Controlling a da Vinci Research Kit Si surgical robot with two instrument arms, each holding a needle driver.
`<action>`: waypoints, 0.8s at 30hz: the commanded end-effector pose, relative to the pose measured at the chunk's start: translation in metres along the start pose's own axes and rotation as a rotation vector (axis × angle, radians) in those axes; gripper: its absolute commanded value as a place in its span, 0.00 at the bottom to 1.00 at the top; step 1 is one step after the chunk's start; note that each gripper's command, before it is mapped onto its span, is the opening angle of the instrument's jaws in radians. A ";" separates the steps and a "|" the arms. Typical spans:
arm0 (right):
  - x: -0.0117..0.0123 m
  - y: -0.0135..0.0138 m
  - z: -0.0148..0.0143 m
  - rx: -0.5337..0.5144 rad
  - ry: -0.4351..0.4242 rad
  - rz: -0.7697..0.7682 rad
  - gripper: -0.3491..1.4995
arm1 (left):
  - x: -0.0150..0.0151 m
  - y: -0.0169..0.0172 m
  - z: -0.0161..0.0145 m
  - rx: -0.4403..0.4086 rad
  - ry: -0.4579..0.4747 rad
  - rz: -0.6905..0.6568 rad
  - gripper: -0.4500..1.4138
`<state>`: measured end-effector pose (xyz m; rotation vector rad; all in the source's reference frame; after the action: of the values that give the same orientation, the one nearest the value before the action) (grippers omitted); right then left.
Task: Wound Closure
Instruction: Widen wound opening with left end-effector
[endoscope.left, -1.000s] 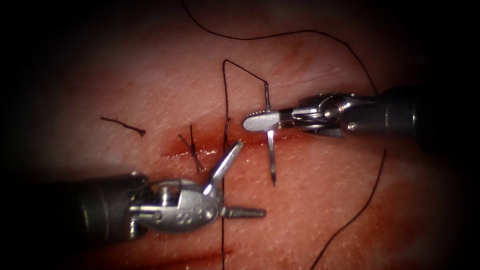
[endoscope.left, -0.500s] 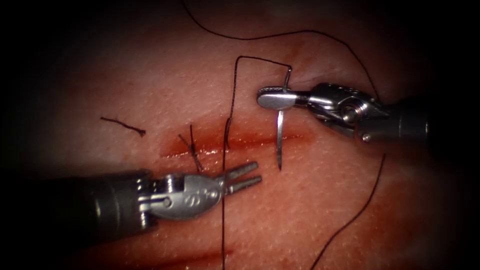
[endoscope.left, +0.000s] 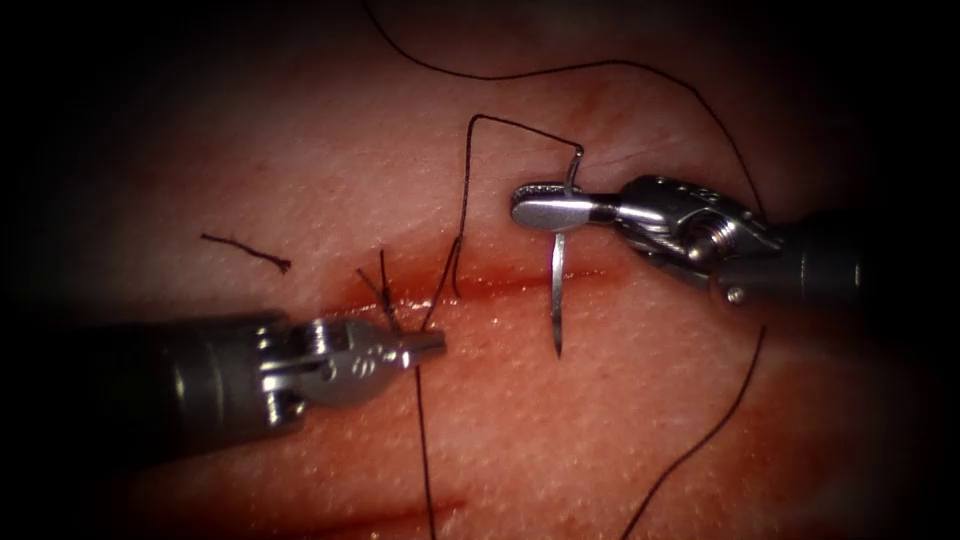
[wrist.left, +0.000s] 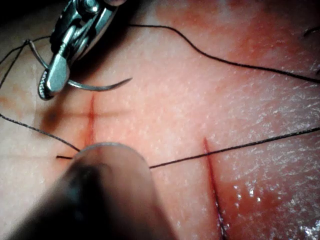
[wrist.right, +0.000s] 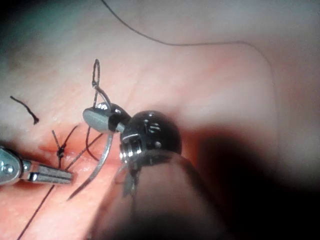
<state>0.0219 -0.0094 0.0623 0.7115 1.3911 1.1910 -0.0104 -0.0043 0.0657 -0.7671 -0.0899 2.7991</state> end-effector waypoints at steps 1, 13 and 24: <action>-0.0001 0.0003 0.0009 0.005 0.000 -0.003 0.00 | 0.0001 -0.0003 0.0008 -0.005 -0.006 -0.003 0.00; -0.0009 -0.0005 0.0012 0.017 -0.002 -0.018 0.00 | -0.0013 -0.0037 0.0042 -0.047 -0.066 0.011 0.00; -0.0013 -0.0004 0.0018 0.078 -0.008 -0.153 0.00 | -0.0034 -0.0063 0.0066 -0.107 -0.148 0.031 0.00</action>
<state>0.0233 -0.0104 0.0621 0.6459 1.4728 1.0139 -0.0090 0.0007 0.0734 -0.5727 -0.2714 2.9052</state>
